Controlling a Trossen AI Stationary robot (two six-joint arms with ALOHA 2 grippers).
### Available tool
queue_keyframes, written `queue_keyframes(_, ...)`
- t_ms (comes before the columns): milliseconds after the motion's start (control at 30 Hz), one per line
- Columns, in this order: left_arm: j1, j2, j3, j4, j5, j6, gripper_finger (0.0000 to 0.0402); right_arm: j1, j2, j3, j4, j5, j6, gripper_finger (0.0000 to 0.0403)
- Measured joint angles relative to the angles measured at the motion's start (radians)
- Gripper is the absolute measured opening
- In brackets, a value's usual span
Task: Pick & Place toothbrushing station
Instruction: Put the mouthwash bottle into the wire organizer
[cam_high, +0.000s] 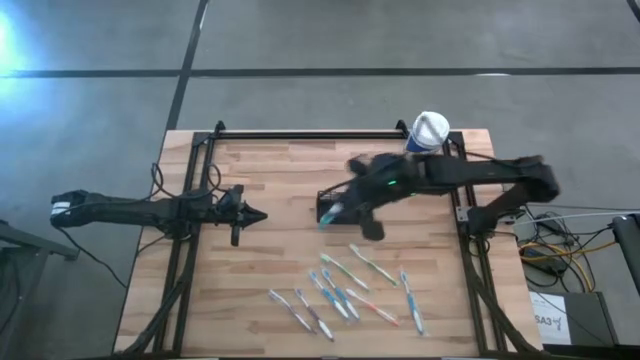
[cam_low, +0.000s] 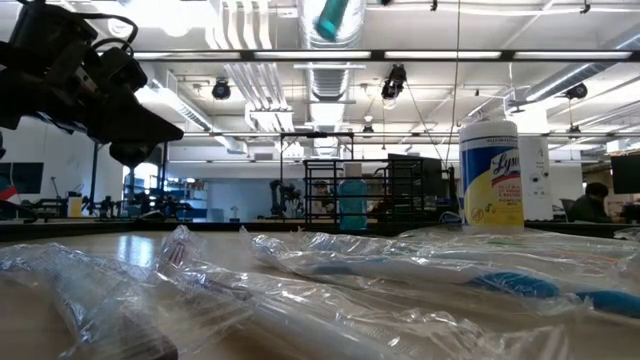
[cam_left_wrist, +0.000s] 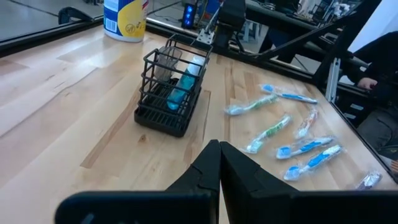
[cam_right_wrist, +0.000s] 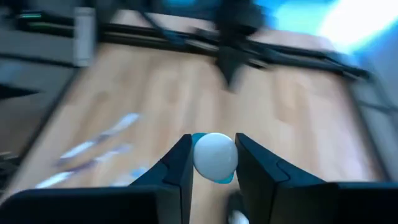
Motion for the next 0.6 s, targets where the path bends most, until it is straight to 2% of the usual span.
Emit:
queue_keyframes(167,0.0,0.0,0.0,0.003,-0.003,-0.011,0.0007,-0.018,-0.178,-0.168,-0.007,0.178,0.11,0.0085)
queue_keyframes(300,0.0,0.0,0.0,0.019,-0.009,-0.057,0.0007,-0.019,-0.258,-0.281,0.001,0.296,0.195,0.0085)
queue_keyframes(467,0.0,0.0,0.0,0.039,-0.011,-0.089,0.0007,-0.019,-0.266,-0.374,0.061,0.32,0.278,0.0085)
queue_keyframes(600,0.0,0.0,0.0,0.04,-0.011,-0.088,0.0007,-0.019,-0.228,-0.39,0.069,0.327,0.292,0.0085)
